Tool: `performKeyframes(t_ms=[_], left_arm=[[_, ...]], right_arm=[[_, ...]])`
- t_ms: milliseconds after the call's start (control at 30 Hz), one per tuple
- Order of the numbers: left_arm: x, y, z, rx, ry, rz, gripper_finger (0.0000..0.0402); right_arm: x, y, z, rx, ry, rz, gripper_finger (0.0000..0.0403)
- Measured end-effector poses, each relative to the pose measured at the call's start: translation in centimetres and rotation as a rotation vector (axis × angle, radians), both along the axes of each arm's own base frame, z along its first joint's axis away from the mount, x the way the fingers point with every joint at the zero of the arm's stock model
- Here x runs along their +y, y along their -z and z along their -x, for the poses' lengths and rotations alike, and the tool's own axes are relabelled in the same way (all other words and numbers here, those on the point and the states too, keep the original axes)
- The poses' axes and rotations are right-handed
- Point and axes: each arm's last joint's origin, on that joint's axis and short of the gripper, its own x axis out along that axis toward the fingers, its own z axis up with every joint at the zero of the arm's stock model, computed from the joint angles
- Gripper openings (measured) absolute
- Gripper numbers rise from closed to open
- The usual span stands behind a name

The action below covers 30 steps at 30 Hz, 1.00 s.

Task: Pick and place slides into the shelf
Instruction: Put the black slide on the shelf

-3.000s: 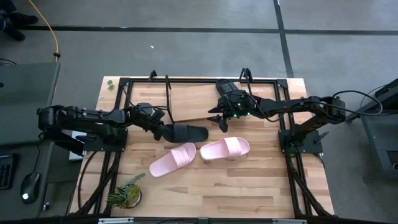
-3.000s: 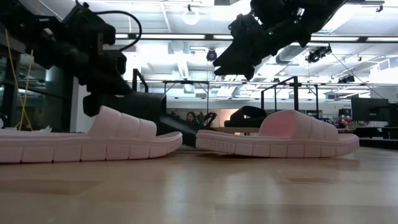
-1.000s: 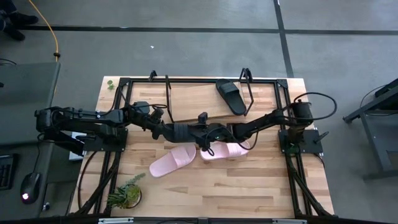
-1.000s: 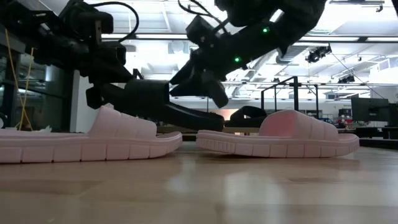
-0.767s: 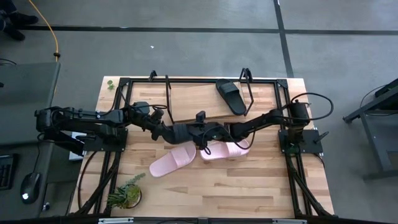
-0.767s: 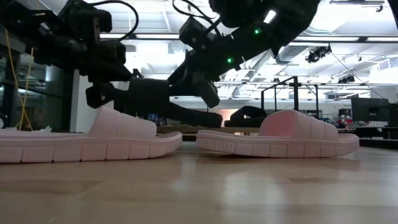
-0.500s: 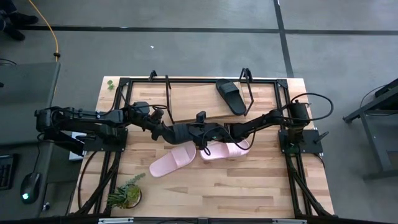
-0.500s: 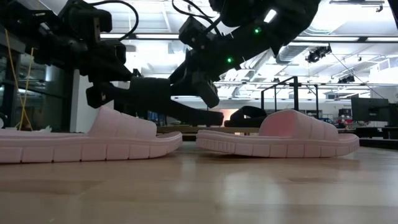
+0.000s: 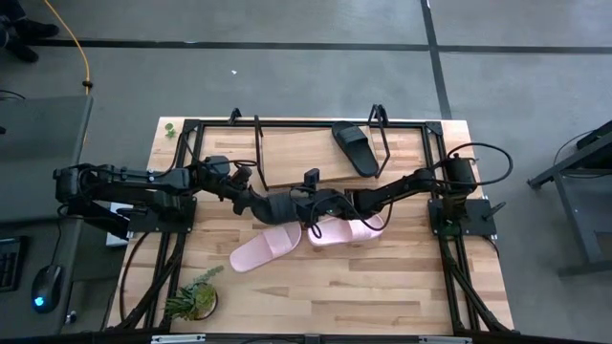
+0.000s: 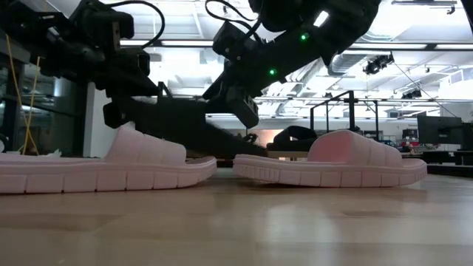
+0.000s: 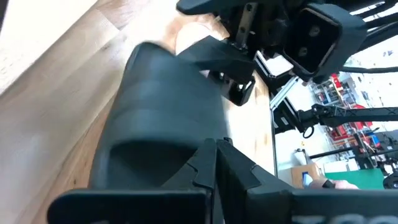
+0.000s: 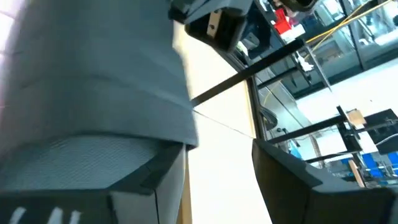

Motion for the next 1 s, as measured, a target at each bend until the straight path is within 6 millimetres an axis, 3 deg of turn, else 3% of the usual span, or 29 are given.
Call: performKeyframes(t_ms=[833, 1000], left_arm=[[0.0, 0.0, 0.0, 0.004, 0.001, 0.002, 0.0], [0.0, 0.0, 0.0, 0.004, 0.001, 0.002, 0.0]], right_arm=[[1.3, 0.4, 0.0, 0.045, -0.246, -0.086, 0.0175], [1.3, 0.4, 0.0, 0.047, -0.246, -0.086, 0.0124]])
